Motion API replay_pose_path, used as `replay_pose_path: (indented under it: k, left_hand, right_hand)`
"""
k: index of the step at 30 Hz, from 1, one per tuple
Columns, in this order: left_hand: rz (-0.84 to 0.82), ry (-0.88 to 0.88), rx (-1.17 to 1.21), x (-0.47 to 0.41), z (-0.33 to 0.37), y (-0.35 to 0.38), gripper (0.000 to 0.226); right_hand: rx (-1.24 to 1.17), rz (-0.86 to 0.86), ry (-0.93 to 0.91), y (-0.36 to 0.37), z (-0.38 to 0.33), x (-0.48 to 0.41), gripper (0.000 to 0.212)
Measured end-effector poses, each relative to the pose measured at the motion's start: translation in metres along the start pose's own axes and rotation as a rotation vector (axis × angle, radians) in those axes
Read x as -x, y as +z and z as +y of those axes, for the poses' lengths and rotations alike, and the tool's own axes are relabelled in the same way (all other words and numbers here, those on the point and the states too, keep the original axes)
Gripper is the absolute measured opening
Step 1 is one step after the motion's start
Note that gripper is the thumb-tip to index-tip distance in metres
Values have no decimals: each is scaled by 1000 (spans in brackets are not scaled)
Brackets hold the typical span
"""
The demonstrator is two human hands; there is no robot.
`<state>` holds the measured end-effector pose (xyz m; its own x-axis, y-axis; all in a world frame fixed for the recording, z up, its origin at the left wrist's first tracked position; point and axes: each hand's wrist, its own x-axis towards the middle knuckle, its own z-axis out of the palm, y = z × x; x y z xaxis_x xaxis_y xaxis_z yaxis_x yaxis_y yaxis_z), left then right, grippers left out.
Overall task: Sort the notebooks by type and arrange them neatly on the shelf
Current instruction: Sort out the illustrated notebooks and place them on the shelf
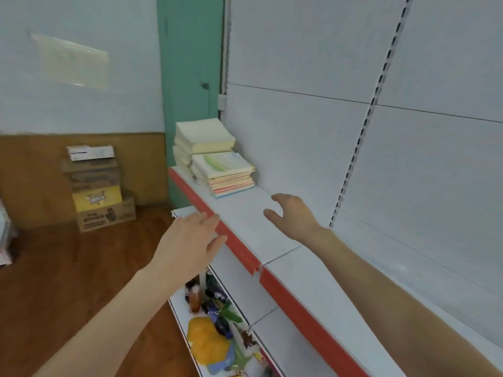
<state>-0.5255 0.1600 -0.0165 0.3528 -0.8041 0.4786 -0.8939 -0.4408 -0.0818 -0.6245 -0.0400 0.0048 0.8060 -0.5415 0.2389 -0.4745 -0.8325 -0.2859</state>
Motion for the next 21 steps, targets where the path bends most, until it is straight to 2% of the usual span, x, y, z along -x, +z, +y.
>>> replay_pose_path:
  k: [2, 5, 9, 14, 18, 21]
  left_hand:
    - [21, -64, 67, -15, -35, 22, 39]
    - [-31, -153, 118, -46, -88, 48, 52]
    - [-112, -174, 33, -100, -155, 76, 55]
    - [-137, -195, 52, -148, -220, 107, 54]
    - [-143, -159, 104, -183, -265, 136, 56]
    - [-76, -51, 214, -206, -303, 170, 52]
  right_hand:
    - [-3, -8, -37, 24, -18, -42, 44]
    - [-36, 1, -85, 53, -38, -112, 40]
    - [-13, -16, -84, 74, -58, -207, 43]
    - [59, -43, -33, 106, -74, -298, 45]
    - [100, -45, 35, 141, -80, -348, 53]
    - [148, -65, 133, 171, -88, -374, 71]
